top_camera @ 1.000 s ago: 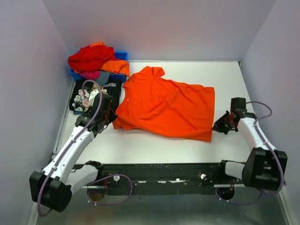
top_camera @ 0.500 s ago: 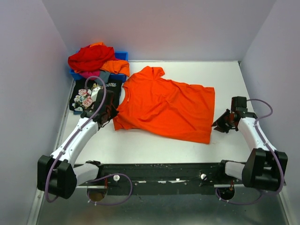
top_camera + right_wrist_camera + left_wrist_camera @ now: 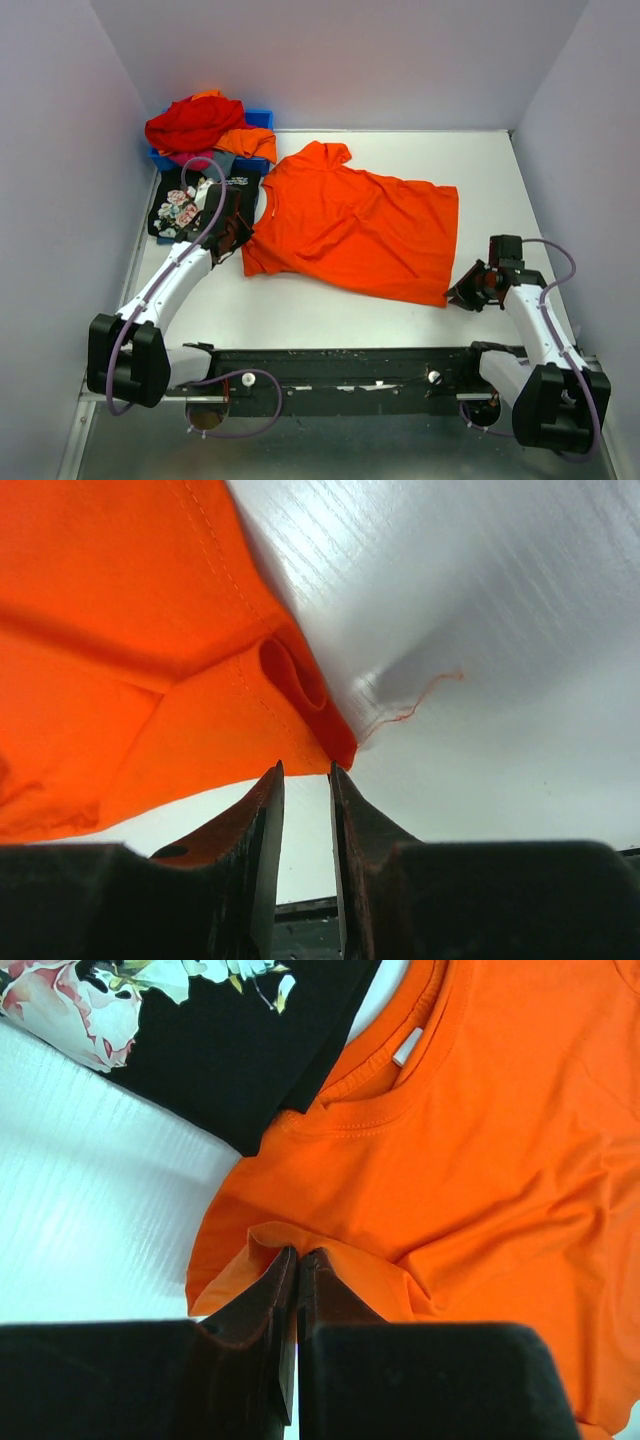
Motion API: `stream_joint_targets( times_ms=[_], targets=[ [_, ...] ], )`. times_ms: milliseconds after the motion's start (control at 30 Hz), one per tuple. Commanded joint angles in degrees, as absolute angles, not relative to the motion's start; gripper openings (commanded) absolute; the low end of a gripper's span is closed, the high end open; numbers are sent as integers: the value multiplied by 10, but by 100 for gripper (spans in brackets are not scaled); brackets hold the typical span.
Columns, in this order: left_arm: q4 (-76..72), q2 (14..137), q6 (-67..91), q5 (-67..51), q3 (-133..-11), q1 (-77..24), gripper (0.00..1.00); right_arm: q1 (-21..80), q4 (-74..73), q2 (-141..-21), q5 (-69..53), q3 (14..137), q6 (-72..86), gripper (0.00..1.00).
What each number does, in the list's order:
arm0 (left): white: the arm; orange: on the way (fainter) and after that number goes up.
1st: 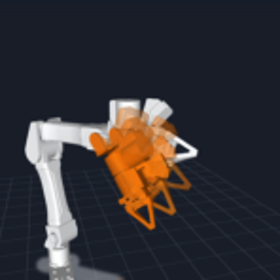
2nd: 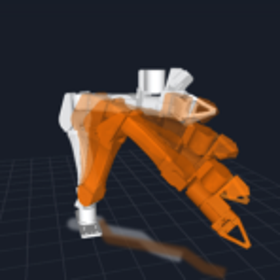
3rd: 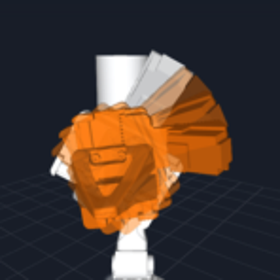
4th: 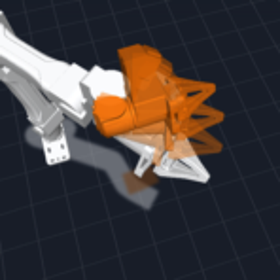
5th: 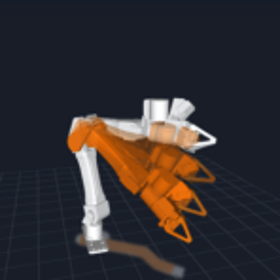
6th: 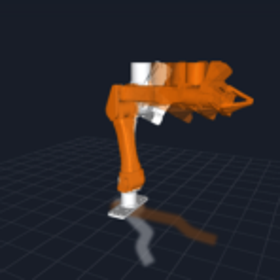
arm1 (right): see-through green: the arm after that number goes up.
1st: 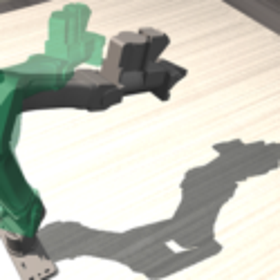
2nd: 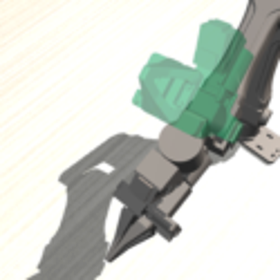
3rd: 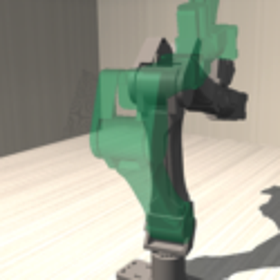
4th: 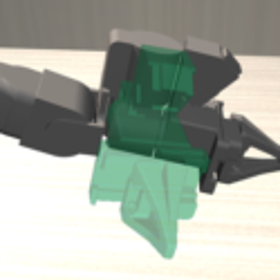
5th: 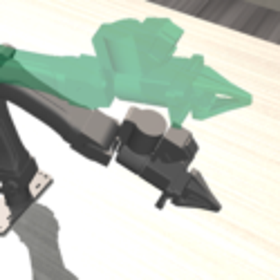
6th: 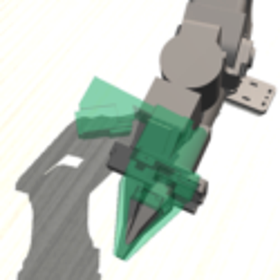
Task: Fold and stack the t-shirts
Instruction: Flatten out the tshirt
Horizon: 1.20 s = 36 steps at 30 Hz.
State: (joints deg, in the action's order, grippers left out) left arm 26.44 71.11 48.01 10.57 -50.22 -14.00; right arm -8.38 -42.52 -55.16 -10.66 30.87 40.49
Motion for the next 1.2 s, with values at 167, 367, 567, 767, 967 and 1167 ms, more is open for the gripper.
stream_joint_targets(
  times_ms=[167,367,567,767,967,1167],
  targets=[
    [254,685,481,92,-504,-128,13,-48,-409,-586,-111,287,426,34],
    [251,685,479,87,-500,-124,13,-41,-381,-612,-108,272,432,34],
    [251,684,479,84,-497,-124,13,-39,-362,-639,-103,273,432,33],
    [250,687,479,86,-494,-122,13,-38,-372,-635,-117,271,435,9],
    [263,688,481,89,-505,-122,13,-39,-454,-592,-108,339,423,1],
    [307,671,476,98,-541,-122,13,-39,-512,-581,-127,429,397,1]
  ],
)
